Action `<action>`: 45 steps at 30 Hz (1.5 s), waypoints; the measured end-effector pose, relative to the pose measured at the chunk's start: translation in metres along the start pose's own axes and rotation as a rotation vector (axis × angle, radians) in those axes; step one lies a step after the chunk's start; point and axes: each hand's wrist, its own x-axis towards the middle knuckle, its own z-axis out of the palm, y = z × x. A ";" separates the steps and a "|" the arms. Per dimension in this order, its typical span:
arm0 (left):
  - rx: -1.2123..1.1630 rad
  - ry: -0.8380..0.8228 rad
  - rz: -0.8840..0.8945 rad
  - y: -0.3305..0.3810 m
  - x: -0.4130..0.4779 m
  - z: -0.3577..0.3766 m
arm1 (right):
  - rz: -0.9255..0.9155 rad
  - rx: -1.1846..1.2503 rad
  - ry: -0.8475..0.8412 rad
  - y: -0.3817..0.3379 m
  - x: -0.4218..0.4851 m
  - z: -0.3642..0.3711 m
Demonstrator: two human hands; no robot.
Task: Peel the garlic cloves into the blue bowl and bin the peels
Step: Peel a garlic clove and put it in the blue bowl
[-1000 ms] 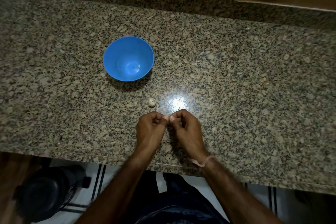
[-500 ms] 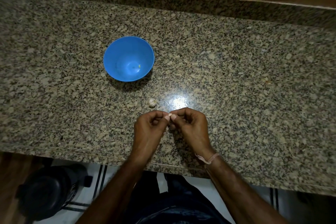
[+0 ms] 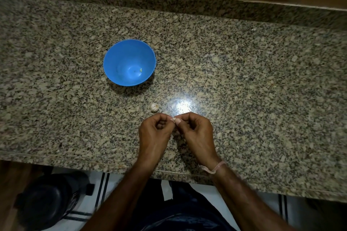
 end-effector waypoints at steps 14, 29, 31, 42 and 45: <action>0.140 -0.097 -0.003 -0.013 -0.002 0.008 | 0.474 0.450 0.001 0.012 0.008 0.003; 0.066 -0.067 0.012 -0.007 0.008 0.001 | 0.131 -0.117 -0.011 0.009 0.007 -0.006; 0.056 -0.087 0.030 -0.007 0.008 0.000 | 0.080 -0.202 -0.001 0.007 0.006 -0.007; -0.123 -0.156 -0.139 -0.017 0.008 0.003 | -0.050 -0.288 0.080 0.005 -0.003 -0.004; -0.150 -0.126 -0.179 -0.022 0.007 0.005 | -0.051 -0.305 0.097 0.006 -0.004 -0.002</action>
